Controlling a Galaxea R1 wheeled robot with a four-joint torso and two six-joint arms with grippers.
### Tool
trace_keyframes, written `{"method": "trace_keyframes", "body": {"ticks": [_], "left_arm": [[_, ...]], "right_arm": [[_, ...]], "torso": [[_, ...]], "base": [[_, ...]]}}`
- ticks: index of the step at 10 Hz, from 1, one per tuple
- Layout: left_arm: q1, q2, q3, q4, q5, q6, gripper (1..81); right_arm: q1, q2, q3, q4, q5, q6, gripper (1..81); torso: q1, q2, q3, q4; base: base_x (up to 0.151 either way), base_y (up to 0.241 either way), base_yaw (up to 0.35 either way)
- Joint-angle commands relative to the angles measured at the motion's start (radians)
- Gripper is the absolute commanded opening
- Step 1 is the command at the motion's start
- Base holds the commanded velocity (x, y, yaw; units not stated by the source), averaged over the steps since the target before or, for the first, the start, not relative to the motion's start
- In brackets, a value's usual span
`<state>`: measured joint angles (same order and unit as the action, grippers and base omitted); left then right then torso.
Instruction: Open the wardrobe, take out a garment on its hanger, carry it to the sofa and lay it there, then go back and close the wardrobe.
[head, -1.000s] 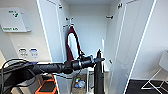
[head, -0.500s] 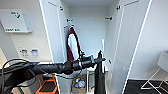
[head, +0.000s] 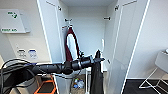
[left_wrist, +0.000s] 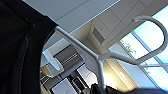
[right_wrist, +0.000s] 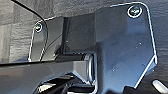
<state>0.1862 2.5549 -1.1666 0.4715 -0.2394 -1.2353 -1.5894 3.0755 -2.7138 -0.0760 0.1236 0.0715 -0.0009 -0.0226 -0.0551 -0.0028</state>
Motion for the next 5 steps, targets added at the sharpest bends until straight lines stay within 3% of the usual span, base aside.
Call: {"method": "trace_keyframes", "body": {"ticks": [1,5], "left_arm": [[-0.176,0.006,0.013,0.009,-0.040,0.008,1.0],[-0.176,-0.013,0.011,0.009,-0.043,0.004,1.0]], "right_arm": [[0.033,0.008,0.007,-0.001,-0.053,-0.004,81.1],[0.030,0.007,0.005,-0.001,-0.052,-0.004,81.1]], "torso": [[0.001,0.000,0.000,0.000],[0.001,0.000,0.000,0.000]], "base": [[0.000,0.000,-0.288],[0.000,0.000,-0.296]]}}
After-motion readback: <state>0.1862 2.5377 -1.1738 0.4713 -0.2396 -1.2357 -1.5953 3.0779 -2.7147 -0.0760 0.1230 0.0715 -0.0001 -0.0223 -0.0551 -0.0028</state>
